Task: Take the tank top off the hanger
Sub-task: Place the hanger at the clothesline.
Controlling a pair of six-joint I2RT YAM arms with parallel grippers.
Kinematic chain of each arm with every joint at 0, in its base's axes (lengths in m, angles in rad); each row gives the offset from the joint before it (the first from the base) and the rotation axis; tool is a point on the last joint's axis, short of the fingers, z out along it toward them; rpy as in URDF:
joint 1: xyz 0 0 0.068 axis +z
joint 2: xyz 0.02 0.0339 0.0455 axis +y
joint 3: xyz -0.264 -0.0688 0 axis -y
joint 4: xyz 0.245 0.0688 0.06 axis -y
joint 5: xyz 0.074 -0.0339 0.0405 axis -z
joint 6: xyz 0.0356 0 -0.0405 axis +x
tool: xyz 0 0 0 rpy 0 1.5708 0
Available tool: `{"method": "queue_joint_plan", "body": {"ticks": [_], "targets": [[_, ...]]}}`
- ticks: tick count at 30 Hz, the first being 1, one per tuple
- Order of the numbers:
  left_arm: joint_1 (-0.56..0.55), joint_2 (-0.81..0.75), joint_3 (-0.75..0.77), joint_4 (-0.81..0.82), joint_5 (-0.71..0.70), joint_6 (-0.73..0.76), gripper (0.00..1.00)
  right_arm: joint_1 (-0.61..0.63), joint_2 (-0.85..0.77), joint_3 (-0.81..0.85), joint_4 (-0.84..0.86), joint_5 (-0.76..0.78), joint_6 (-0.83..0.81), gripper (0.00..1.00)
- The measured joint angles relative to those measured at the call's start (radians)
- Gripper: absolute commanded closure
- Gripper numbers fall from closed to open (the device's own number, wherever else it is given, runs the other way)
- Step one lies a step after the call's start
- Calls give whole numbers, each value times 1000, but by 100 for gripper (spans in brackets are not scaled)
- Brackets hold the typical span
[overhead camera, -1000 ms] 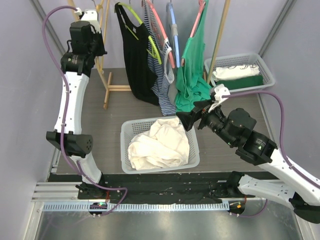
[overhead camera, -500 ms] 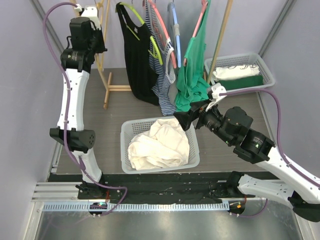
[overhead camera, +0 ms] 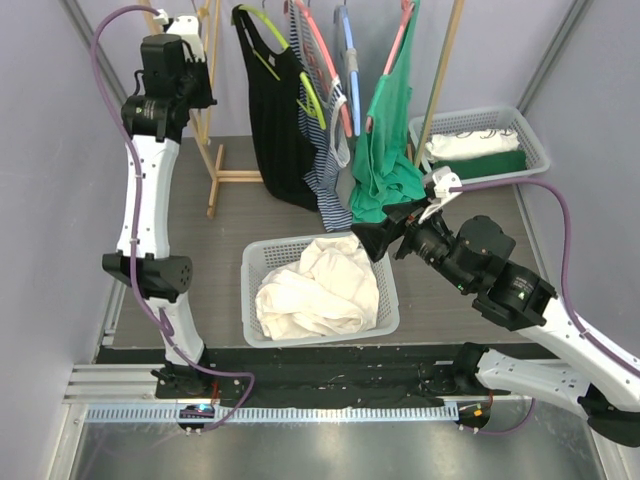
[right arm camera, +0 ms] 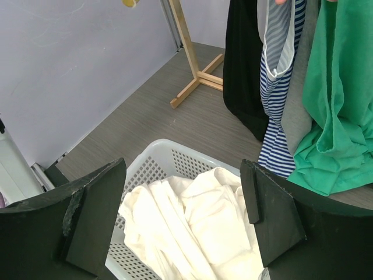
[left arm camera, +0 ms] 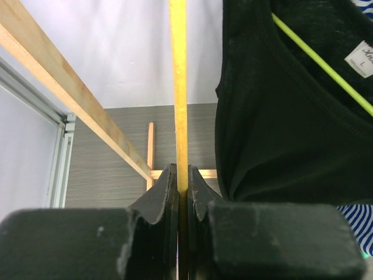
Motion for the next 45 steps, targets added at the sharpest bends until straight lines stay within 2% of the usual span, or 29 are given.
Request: {"method": "queue_joint_plan", "body": {"ticks": [3, 4, 5, 6, 7, 8, 9, 26, 32, 35, 39, 41, 45], "targets": [[0, -29, -48, 22, 12, -1, 98, 0, -5, 0, 1, 0, 0, 12], [0, -37, -56, 24, 15, -2, 89, 0, -4, 0, 2, 0, 0, 12], [1, -47, -68, 25, 19, -4, 59, 0, -4, 0, 2, 0, 0, 12], [2, -55, -72, 23, 24, -5, 42, 0, -4, 0, 2, 0, 0, 12], [3, -61, -76, 18, 31, -2, 29, 0, -4, 0, 2, 0, 0, 12], [4, -69, -82, 3, 40, -7, 11, 0, -4, 0, 2, 0, 0, 12], [5, -75, -87, -5, 46, -1, 2, 0, -4, 0, 2, 0, 0, 12], [5, -254, -236, -18, 59, -6, 0, 0, -19, 0, 3, 3, 1, 9], [31, -440, -438, 9, 60, 31, 0, 0, -19, 0, 3, 6, -4, 7], [122, -525, -506, 19, 76, 42, 0, 0, -19, 0, 3, 8, -8, 7], [348, -559, -540, 71, 132, 11, 0, 0, -4, 0, 3, 7, -10, 7], [422, -561, -586, 100, 159, -6, 0, 0, 9, 0, 2, 5, -9, 7], [454, -555, -778, 172, 260, -24, 0, 0, 25, 0, -1, 2, -2, 7]]}}
